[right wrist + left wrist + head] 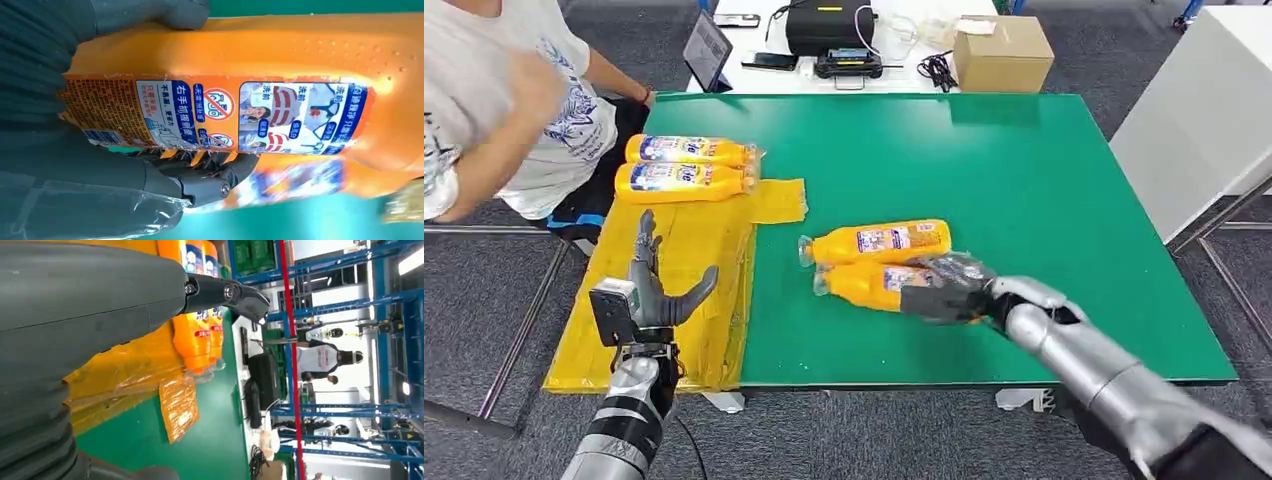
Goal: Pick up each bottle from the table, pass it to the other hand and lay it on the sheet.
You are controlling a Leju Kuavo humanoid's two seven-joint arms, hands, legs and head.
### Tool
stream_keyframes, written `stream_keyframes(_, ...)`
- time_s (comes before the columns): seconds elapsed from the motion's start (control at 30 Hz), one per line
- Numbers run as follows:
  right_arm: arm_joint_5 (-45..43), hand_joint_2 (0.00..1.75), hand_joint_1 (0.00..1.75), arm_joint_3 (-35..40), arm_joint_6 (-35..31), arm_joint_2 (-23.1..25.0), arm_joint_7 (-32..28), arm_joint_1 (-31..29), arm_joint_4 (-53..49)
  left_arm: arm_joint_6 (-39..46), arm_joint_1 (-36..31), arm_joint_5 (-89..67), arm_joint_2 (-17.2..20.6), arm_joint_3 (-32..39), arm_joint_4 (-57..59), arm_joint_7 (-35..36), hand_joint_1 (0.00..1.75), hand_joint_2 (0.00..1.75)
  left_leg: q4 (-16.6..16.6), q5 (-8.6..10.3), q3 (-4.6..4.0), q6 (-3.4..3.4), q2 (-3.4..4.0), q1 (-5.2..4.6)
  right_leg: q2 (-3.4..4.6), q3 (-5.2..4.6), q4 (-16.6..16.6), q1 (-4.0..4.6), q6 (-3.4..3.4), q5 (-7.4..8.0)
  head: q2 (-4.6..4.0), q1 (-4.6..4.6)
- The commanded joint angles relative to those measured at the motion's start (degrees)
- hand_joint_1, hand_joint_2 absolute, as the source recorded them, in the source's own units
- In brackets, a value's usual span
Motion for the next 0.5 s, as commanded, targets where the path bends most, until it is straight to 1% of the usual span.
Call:
stream_keyframes(0.03, 4.43, 1.75, 1.75, -27.35, -9.19, 16.63, -9.89, 20.18, -18.75, -0.49, 1.84, -0.43, -0.36, 0.83, -3.61, 0.43, 0.0, 1.75, -0.06, -0.08, 0.13, -0.1, 0.07, 0.11, 0.07, 0.11, -0.04, 0.09, -0.12, -0.07, 0.0, 0.04)
stream_keyframes(0.07, 5.29, 1.75, 1.75, -27.74, -8.71, 17.03, -8.98, 20.71, -20.34, -0.53, 2.19, -0.52, -0.41, 0.85, -4.25, 0.66, 0.0, 1.75, -0.03, -0.19, 0.23, -0.15, 0.18, 0.16, 0.18, 0.19, -0.01, 0.14, -0.19, -0.15, 0.0, 0.04)
stream_keyframes(0.1, 5.29, 1.75, 1.75, -27.74, -8.71, 17.03, -8.98, 20.71, -20.34, -0.53, 2.19, -0.52, -0.41, 0.85, -4.25, 0.66, 0.0, 1.75, -0.03, -0.17, 0.11, -0.13, 0.26, 0.14, 0.27, 0.04, 0.04, 0.13, -0.17, -0.1, 0.0, 0.02)
stream_keyframes(0.2, 4.73, 1.75, 1.75, -29.0, -7.46, 17.12, -9.21, 20.94, -20.76, -0.63, 2.28, -0.59, -0.39, 0.87, -4.5, 0.88, 0.0, 1.75, -0.01, -0.16, 0.02, -0.15, 0.13, 0.12, 0.08, -0.09, 0.06, 0.11, -0.15, -0.13, 0.0, -0.02)
stream_keyframes(0.23, 5.08, 1.75, 1.75, -31.09, -9.06, 18.47, -11.88, 21.6, -21.43, -0.36, 2.39, -0.45, -0.48, 1.13, -4.74, 0.75, 0.0, 1.75, -0.05, -0.06, -0.08, -0.1, -0.02, 0.07, -0.07, -0.17, 0.04, 0.05, -0.09, -0.1, 0.0, 0.0)
stream_keyframes(0.3, 4.46, 1.75, 1.75, -35.0, -12.02, 21.59, -14.38, 24.86, -27.91, -0.29, 4.47, 0.22, -0.85, 1.31, -8.04, 0.81, 0.0, 1.75, 0.0, -0.11, -0.05, -0.11, 0.01, 0.11, -0.01, -0.1, 0.03, 0.09, -0.13, -0.12, 0.0, 0.04)
stream_keyframes(0.33, 5.49, 1.75, 1.75, -35.3, -12.71, 21.95, -13.93, 25.69, -29.85, -0.31, 5.24, 0.42, -1.07, 1.32, -9.21, 0.97, 0.0, 1.75, -0.04, -0.09, -0.13, -0.1, 0.07, 0.06, 0.06, -0.22, 0.04, 0.03, -0.1, -0.09, 0.0, 0.0)
stream_keyframes(0.4, 5.75, 1.75, 1.75, -36.92, -15.04, 23.36, -15.26, 28.18, -33.92, -1.23, 7.07, 1.72, -1.68, 0.93, -11.69, 1.7, 0.0, 1.75, 0.02, -0.17, -0.07, -0.12, 0.13, 0.07, 0.1, -0.15, 0.09, 0.04, -0.12, -0.16, 0.0, 0.09)
stream_keyframes(0.43, 6.96, 1.75, 1.75, -37.84, -17.19, 23.95, -15.76, 29.3, -35.43, -1.79, 8.04, 2.69, -1.86, 0.58, -13.26, 2.21, 0.0, 1.75, -0.03, -0.12, -0.14, -0.11, 0.06, 0.04, 0.03, -0.19, 0.07, 0.01, -0.11, -0.13, 0.0, 0.04)
stream_keyframes(0.47, 6.96, 1.75, 1.75, -38.73, -18.56, 24.72, -16.36, 30.2, -36.26, -2.3, 8.68, 3.23, -1.92, -0.03, -14.43, 2.41, 0.0, 1.75, 0.0, -0.22, 0.02, -0.14, 0.1, 0.05, 0.05, -0.05, 0.08, 0.03, -0.15, -0.22, 0.0, 0.0)
stream_keyframes(0.5, 8.1, 1.75, 1.75, -40.17, -22.45, 26.33, -18.45, 31.25, -37.08, -0.51, 9.24, 1.57, -1.84, -1.18, -15.8, 1.15, 0.0, 1.75, -0.02, -0.16, -0.03, -0.13, 0.0, 0.02, -0.04, -0.07, 0.05, 0.0, -0.13, -0.2, 0.0, 0.02)
